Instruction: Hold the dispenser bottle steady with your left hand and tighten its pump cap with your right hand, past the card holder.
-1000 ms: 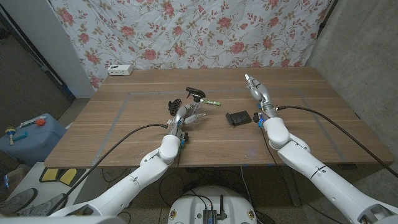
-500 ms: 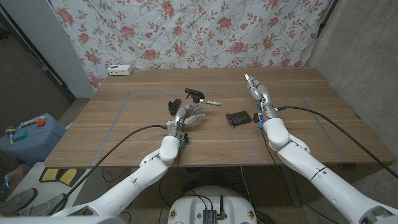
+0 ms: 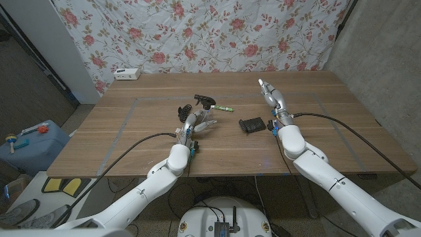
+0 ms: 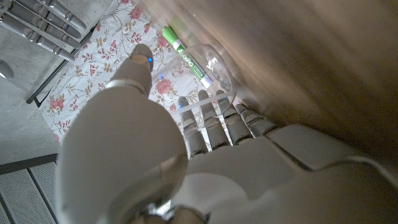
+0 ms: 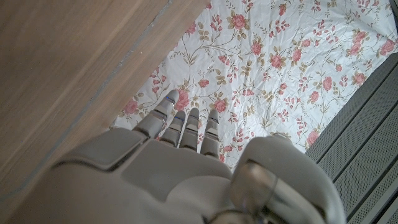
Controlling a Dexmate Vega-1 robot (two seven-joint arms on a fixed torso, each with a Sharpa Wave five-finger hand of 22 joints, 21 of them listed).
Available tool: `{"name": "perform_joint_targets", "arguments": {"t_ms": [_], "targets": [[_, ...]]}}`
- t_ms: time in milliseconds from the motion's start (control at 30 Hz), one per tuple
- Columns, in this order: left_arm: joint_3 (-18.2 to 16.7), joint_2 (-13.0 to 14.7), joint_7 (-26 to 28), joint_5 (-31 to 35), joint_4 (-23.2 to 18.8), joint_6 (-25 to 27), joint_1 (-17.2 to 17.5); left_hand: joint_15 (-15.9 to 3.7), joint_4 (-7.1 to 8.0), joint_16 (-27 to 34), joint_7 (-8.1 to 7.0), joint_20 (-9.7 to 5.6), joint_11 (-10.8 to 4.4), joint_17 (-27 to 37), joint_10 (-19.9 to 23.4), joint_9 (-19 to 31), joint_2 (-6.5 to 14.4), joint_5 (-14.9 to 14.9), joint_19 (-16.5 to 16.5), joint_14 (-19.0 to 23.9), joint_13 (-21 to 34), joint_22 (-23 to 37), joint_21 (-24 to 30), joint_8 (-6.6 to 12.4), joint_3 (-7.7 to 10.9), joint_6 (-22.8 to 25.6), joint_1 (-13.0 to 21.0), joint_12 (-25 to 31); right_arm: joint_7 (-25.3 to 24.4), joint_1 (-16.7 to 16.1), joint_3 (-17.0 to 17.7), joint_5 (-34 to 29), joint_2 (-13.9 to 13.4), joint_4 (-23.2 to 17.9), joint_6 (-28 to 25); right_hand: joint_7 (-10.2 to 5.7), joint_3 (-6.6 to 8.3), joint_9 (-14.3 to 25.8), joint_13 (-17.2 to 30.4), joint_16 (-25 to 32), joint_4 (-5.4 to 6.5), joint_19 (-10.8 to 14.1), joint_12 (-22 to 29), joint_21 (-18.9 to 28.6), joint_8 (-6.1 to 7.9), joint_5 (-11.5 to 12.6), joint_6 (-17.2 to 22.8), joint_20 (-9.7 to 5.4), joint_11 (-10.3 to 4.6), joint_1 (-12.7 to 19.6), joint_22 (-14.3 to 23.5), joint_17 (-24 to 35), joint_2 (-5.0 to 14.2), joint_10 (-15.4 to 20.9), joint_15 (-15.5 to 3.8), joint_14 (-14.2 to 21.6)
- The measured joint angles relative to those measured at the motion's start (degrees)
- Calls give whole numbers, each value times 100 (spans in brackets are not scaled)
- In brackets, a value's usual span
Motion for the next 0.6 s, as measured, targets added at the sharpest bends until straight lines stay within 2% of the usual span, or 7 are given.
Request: {"name": "perform_joint_targets", "arguments": {"t_ms": [200, 267, 300, 333, 367, 400, 600], "targets": [[-5, 7, 0, 0, -3, 0, 8, 12, -16, 0, -40, 51, 12, 0, -115, 0, 1, -6, -51, -94, 0, 0, 0, -15, -17, -103, 1, 0, 23, 0, 0, -3, 0, 0, -60, -31, 17, 0, 0, 0, -17, 0, 0, 0, 0, 0, -31, 0, 0, 0, 0, 0, 0, 0, 0, 0], [-7, 10, -67, -80, -3, 34, 8, 18, -6, 0, 18, 51, 1, 0, -163, 0, 5, -24, -51, -105, -14, 0, 0, -15, -40, -182, -3, 0, 32, 40, -37, -3, -1, -12, -80, -30, 24, 0, 0, 0, -24, 0, 0, 0, 0, 0, -31, 0, 0, 0, 0, 0, 0, 0, 0, 0], [-7, 11, -67, -80, -3, 34, 7, 9, 0, 0, 49, 51, 0, 7, -164, 0, 164, -24, -51, -141, -24, 0, 0, -17, -48, -235, -163, 0, 37, 40, -37, -3, -1, -12, -91, -30, 24, 0, 0, 0, -24, -11, 0, 0, 0, 0, -31, 11, 0, 0, 0, 0, 0, 0, 0, 0], [-7, 12, -86, -98, -2, 42, 8, 12, -15, 0, 47, 51, 22, 12, -185, 0, 189, -24, -51, -156, -27, -1, 0, -19, -64, -250, -188, 0, 39, 54, -46, -3, -3, -13, -96, -30, 24, 0, 0, 0, -24, -22, 0, 0, 0, 0, -31, 21, 0, 0, 0, 0, 0, 0, 0, 0], [-8, 14, -94, -102, -2, 45, 8, 17, -15, 0, 75, 51, 19, 13, -206, 0, 189, -24, -51, -161, -27, -1, 0, -19, -64, -279, -188, 0, 43, 60, -49, -3, -4, -12, -106, -31, 24, 0, 0, 0, -24, -21, 0, 0, 0, 0, -30, 21, 0, 0, 0, 0, 0, 0, 0, 0], [-8, 15, -102, -107, -2, 51, 8, 30, -15, 0, 76, 135, 0, 13, -224, 0, 189, -24, -92, -174, -27, 0, 0, -20, -64, -280, -188, 0, 47, 63, -51, -4, -5, -12, -115, -52, 24, 0, 0, 0, -24, -21, 0, 0, 0, 0, -9, 21, 0, 0, 0, 0, 0, 0, 0, 0], [-8, 30, -140, -133, -10, 80, 3, 30, 0, 0, 187, 144, 7, 12, -281, 1, 213, -24, -101, -235, -27, 3, 0, -20, -127, -391, -316, 0, 66, 94, -67, -3, -8, -13, -155, -61, 47, 0, 0, 0, -1, -21, 0, 0, 0, 0, 0, 21, 0, 0, 0, 0, 0, 0, 0, 0]]}}
